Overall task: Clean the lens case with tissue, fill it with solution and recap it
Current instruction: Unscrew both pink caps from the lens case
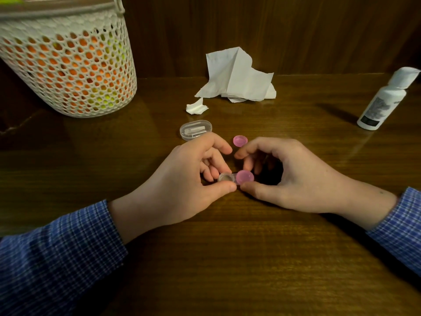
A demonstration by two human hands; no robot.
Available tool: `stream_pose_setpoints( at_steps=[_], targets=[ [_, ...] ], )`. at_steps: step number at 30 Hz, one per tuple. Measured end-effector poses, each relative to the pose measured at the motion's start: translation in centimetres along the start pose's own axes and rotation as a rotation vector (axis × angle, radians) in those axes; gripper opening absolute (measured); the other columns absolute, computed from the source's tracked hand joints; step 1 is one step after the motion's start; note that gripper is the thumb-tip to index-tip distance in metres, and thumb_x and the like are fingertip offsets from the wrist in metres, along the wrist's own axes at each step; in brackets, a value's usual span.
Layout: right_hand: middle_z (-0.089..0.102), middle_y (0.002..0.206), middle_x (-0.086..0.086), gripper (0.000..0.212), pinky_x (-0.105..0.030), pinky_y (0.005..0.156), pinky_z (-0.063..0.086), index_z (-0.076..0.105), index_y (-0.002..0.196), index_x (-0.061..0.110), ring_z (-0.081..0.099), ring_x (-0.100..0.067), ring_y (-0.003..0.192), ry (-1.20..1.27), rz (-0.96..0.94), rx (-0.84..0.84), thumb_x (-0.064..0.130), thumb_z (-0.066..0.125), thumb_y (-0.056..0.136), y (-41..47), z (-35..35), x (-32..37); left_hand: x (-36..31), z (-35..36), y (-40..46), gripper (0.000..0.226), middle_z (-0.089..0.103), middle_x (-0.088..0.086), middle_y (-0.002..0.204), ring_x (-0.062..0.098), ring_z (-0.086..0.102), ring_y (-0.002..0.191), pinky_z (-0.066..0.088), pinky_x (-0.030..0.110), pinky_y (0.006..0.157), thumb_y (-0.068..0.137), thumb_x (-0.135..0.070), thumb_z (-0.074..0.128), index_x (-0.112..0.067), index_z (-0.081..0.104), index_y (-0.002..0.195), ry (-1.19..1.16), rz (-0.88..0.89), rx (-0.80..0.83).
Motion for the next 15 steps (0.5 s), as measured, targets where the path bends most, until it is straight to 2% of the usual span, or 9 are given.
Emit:
stream_pose_setpoints(
  at_steps=[4, 10, 13, 15],
  targets=[
    [0.072, 0.098, 0.011, 0.043, -0.018, 0.082, 0.053, 0.065, 0.122, 0.023, 0.068, -0.012, 0.094, 0.040, 0.002, 0.034, 0.015, 0.080, 0.082, -0.07, -0.09, -0.11, -0.05, 0.02, 0.00, 0.052, 0.073, -0.009, 0.090, 0.010, 0.070, 0.082, 0.058, 0.026, 0.069, 0.079, -0.019, 0.085, -0.018, 0.060, 0.124, 0.002, 0.009, -0.001],
    [0.070, 0.097, 0.012, 0.049, -0.025, 0.078, 0.056, 0.065, 0.123, 0.025, 0.068, -0.011, 0.091, 0.003, 0.019, 0.000, 0.040, 0.079, 0.078, -0.04, 0.04, 0.11, 0.09, 0.03, 0.01, 0.052, 0.074, -0.009, 0.091, 0.010, 0.071, 0.083, 0.059, 0.026, 0.070, 0.080, -0.019, 0.085, -0.018, 0.060, 0.125, -0.007, 0.004, 0.000],
    [0.072, 0.096, 0.011, 0.045, -0.019, 0.085, 0.053, 0.063, 0.125, 0.023, 0.069, -0.013, 0.092, 0.041, 0.015, 0.026, 0.028, 0.078, 0.083, -0.01, 0.04, 0.04, 0.11, 0.06, 0.05, 0.052, 0.073, -0.009, 0.090, 0.011, 0.071, 0.083, 0.059, 0.027, 0.070, 0.079, -0.019, 0.085, -0.018, 0.060, 0.125, -0.008, 0.006, 0.002],
    [0.073, 0.098, 0.011, 0.046, -0.021, 0.087, 0.054, 0.062, 0.127, 0.022, 0.069, -0.015, 0.094, 0.057, 0.017, 0.036, 0.020, 0.079, 0.084, -0.05, 0.00, -0.04, 0.10, 0.06, 0.04, 0.052, 0.073, -0.010, 0.090, 0.011, 0.071, 0.082, 0.059, 0.027, 0.069, 0.079, -0.020, 0.085, -0.018, 0.060, 0.125, -0.008, 0.008, 0.001]
  ],
)
Point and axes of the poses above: each hand's wrist, its own y-axis towards the middle knuckle, its own z-axis out of the palm, x = y × z, the point moved 3 cm from there along y, towards the middle knuckle
